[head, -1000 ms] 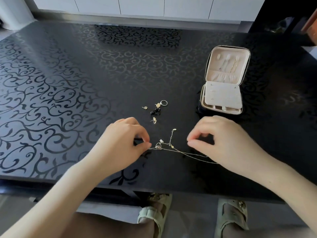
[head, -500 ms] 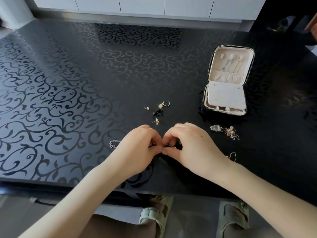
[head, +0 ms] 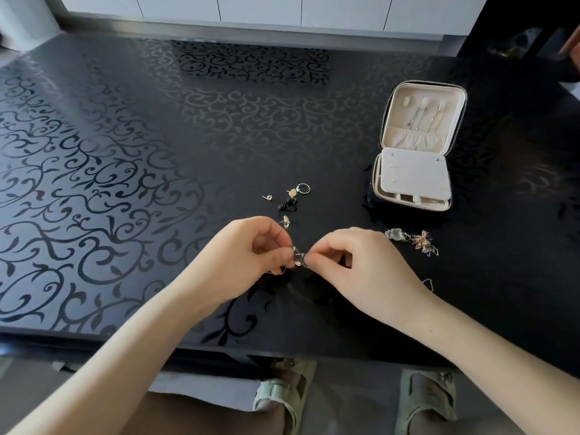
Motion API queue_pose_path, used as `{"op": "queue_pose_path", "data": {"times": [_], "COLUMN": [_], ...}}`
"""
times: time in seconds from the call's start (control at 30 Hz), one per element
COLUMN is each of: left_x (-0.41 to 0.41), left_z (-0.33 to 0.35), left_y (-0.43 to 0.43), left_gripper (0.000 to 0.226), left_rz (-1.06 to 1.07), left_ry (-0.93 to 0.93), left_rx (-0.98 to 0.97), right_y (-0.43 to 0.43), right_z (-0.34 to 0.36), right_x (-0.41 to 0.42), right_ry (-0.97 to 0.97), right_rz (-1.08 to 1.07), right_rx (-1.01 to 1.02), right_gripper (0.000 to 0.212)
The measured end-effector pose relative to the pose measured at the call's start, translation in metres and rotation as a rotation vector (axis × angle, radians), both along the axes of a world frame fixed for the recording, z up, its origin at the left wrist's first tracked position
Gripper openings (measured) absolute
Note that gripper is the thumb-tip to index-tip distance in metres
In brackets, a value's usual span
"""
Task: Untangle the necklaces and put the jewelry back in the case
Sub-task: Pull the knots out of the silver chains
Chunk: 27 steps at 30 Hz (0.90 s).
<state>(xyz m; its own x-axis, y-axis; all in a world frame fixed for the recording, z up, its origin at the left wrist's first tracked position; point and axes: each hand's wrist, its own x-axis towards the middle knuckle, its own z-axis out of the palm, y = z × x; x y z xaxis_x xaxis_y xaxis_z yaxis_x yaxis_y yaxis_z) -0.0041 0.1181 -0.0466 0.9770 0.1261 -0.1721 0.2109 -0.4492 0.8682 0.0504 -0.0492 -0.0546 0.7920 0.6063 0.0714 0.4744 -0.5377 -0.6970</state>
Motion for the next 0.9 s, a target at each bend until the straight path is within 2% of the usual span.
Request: {"op": "queue_pose_path", "data": {"times": [0.13, 0.27, 0.47, 0.63, 0.9], "left_x": [0.0, 0.0, 0.0, -0.001, 0.001], "left_z": [-0.001, 0.0, 0.007, 0.009, 0.007], "left_y": [0.002, 0.001, -0.002, -0.005, -0.003], "left_gripper": [0.011, 0.014, 0.01, 0.008, 0.01], "left_rz": [0.001, 0.06, 0.13, 0.105, 0.092], "left_ry": [0.013, -0.008, 0.032, 0.065, -0.016], "left_rx": [-0.017, -0.072, -0.256, -0.425, -0.204], "right_y": [-0.002, -0.003, -0.002, -0.001, -0.005], "right_z": [0.007, 0.009, 0.009, 0.01, 0.011], "right_x": [0.004, 0.005, 0.005, 0.005, 0.008], "right_ry": [0.219, 0.355, 0.406, 0.333, 0.365], "right_rz": [-0.027, -0.047, -0.054, -0.001, -0.009], "right_rx": [0.147, 0.193, 0.172, 0.155, 0.172], "right_gripper": [0.017, 0.016, 0.008, 0.006, 0.004]}}
